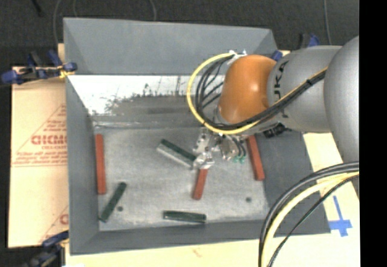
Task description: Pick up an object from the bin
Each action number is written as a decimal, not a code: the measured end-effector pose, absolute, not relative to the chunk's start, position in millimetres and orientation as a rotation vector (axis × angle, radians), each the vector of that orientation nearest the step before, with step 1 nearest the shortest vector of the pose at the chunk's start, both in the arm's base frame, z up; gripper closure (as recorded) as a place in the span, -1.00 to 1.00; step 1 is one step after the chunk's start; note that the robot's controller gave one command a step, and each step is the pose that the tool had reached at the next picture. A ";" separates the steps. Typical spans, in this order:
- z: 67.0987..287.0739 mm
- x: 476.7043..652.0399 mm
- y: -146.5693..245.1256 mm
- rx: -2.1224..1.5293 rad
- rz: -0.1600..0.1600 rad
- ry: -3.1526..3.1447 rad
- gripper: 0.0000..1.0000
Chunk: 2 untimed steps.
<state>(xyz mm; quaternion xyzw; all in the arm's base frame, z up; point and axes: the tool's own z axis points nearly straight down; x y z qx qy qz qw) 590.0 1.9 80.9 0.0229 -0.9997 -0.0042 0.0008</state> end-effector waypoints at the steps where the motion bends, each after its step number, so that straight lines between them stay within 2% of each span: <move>1: 81.0 593.7 10.2 0.166 0.003 -3.134 1.00; 2: 109.6 563.4 5.3 0.243 -0.002 -3.128 1.00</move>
Offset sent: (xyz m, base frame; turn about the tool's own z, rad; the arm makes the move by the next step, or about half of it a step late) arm -0.0613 -0.0213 0.0860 -0.0496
